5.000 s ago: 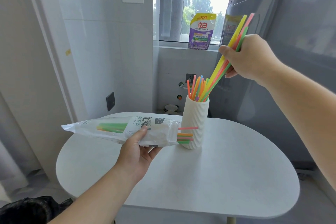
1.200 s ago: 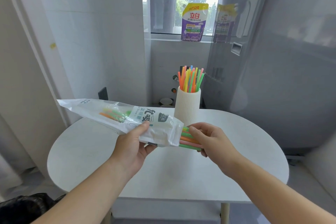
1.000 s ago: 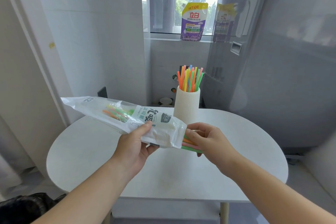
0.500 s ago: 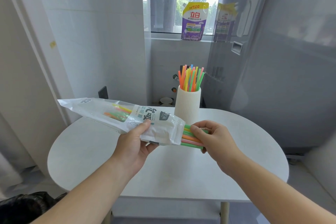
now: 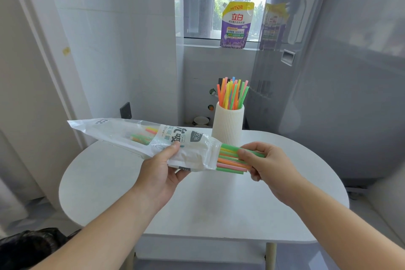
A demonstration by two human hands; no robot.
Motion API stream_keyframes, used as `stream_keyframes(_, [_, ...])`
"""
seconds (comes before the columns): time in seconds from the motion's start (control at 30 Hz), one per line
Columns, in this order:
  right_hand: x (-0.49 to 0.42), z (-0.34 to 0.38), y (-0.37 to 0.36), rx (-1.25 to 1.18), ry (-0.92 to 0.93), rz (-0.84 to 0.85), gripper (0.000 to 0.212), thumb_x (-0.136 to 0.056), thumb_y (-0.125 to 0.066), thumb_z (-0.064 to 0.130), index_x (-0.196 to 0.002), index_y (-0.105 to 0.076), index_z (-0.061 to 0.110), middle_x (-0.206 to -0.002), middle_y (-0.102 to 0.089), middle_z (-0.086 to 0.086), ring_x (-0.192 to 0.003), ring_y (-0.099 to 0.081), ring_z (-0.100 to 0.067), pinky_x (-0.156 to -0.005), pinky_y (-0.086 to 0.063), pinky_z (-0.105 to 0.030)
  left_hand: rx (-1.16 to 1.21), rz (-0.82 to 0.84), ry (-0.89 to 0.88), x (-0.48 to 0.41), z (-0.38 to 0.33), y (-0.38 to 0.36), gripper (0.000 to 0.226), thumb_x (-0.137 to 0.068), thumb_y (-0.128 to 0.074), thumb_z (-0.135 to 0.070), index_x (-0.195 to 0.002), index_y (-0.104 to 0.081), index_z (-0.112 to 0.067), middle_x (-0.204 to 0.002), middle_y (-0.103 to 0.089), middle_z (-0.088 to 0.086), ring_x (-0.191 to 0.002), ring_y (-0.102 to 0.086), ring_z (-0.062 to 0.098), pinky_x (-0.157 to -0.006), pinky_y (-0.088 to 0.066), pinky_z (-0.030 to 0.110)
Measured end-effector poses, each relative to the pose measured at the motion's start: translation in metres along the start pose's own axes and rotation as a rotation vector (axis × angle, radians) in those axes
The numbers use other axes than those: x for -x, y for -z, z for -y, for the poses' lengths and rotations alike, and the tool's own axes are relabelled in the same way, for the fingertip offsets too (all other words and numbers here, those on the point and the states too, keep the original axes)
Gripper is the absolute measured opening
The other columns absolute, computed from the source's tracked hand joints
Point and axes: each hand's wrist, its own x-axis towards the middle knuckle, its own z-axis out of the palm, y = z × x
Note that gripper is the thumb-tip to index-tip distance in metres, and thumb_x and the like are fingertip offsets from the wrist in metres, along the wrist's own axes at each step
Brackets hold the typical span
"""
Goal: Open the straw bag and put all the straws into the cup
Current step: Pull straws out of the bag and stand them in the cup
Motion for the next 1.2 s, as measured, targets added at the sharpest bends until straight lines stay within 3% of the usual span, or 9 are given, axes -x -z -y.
stream_keyframes(0.17, [-0.003,0.003,0.014,-0.056,-0.03,0.053,0.007,-0.092,-0.07,0.01,-0.093,-0.073,0.004,-0.069,-0.064,-0.011,-0.053,-0.047,-0.017,-0.049,-0.043,-0.027,0.027,-0.019,0.012,-0.002,-0.002,0.004,0.038,-0.096,-0.064,-0.009,-0.133,-0.063,-0.014,-0.113,-0.078,0.009,-0.085,-0.078,0.021,-0.059,-0.062,0.033])
stream_keyframes(0.5, [-0.002,0.003,0.025,-0.46,-0.233,0.116,0.02,-0.089,-0.07,0.011,-0.105,-0.068,0.001,-0.075,-0.069,-0.007,-0.056,-0.059,-0.014,-0.052,-0.054,-0.021,0.055,-0.034,0.016,-0.002,-0.002,0.002,0.037,-0.097,-0.062,-0.008,-0.134,-0.063,-0.012,-0.114,-0.076,0.008,-0.082,-0.078,0.019,-0.059,-0.062,0.032])
stream_keyframes(0.63, [-0.001,0.005,0.022,-0.328,-0.218,0.154,0.022,-0.088,-0.072,0.008,-0.11,-0.071,0.005,-0.082,-0.069,-0.01,-0.058,-0.055,-0.016,-0.05,-0.051,-0.022,0.031,-0.051,-0.016,-0.003,-0.002,0.003,0.039,-0.095,-0.065,-0.007,-0.133,-0.064,-0.013,-0.122,-0.075,0.011,-0.089,-0.077,0.021,-0.058,-0.061,0.032])
stream_keyframes(0.83, [-0.003,0.006,0.017,-0.229,-0.167,0.09,0.01,-0.087,-0.072,-0.001,-0.096,-0.075,0.002,-0.077,-0.072,-0.012,-0.063,-0.062,-0.017,-0.058,-0.055,-0.023,0.026,-0.046,-0.014,-0.003,-0.002,0.002,0.038,-0.095,-0.065,-0.008,-0.133,-0.064,-0.013,-0.123,-0.075,0.012,-0.093,-0.076,0.023,-0.06,-0.061,0.033])
stream_keyframes(1.03, [-0.007,0.014,0.019,-0.641,-0.177,-0.025,0.005,-0.091,-0.065,0.003,-0.094,-0.069,0.002,-0.068,-0.067,-0.005,-0.058,-0.064,-0.01,-0.054,-0.055,-0.017,0.083,-0.059,0.001,-0.003,-0.005,0.001,0.037,-0.097,-0.062,-0.008,-0.134,-0.063,-0.013,-0.121,-0.075,0.01,-0.086,-0.076,0.02,-0.059,-0.062,0.032])
stream_keyframes(1.2, [-0.003,0.024,0.011,-0.991,-0.222,-0.116,0.009,-0.088,-0.072,0.012,-0.087,-0.068,0.005,-0.074,-0.059,-0.007,-0.064,-0.057,-0.013,-0.053,-0.055,-0.017,0.104,-0.051,0.015,-0.002,-0.002,0.0,0.038,-0.097,-0.062,-0.008,-0.135,-0.062,-0.014,-0.119,-0.076,0.008,-0.086,-0.078,0.02,-0.059,-0.062,0.033])
